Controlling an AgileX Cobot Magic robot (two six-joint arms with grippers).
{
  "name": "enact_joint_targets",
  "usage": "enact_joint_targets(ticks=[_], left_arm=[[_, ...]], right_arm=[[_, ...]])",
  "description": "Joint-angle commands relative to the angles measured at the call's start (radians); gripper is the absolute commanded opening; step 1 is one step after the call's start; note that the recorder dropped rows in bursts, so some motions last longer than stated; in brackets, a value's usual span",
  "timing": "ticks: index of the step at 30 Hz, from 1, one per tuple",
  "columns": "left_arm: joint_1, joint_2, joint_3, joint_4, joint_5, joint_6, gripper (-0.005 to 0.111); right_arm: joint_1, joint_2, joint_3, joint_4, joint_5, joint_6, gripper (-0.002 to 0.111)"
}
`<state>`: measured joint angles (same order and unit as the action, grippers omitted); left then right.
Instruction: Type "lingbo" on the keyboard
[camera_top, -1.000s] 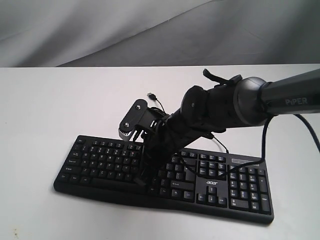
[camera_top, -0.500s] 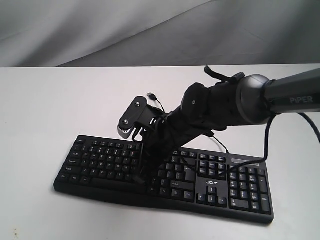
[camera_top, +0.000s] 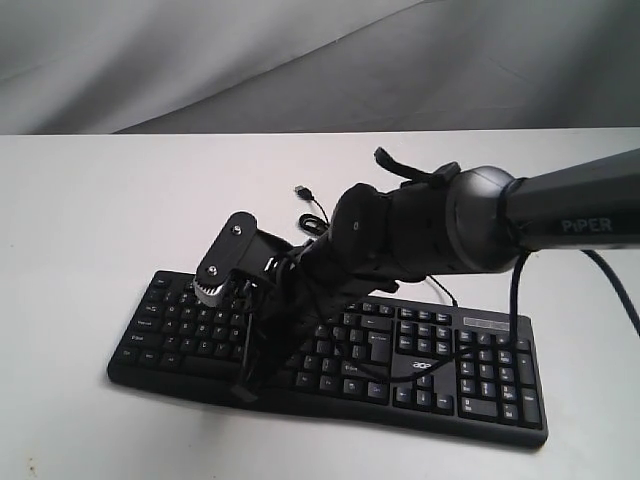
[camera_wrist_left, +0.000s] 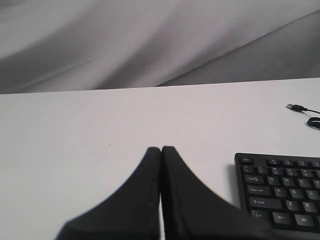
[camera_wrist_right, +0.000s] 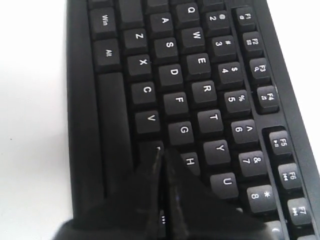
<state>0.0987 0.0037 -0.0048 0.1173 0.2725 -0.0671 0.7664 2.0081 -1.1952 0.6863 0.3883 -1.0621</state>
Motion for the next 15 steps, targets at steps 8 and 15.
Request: enact_joint_targets(ticks=[8, 15], left_arm=[[0.001, -0.004, 0.005, 0.0, -0.011, -0.002, 0.001], [0.001, -0.004, 0.005, 0.0, -0.011, -0.002, 0.001]], right_arm=[[0.002, 0.021, -0.005, 0.006, -0.01, -0.009, 0.0], [0.002, 0.023, -0.005, 0.006, -0.01, -0.011, 0.0]])
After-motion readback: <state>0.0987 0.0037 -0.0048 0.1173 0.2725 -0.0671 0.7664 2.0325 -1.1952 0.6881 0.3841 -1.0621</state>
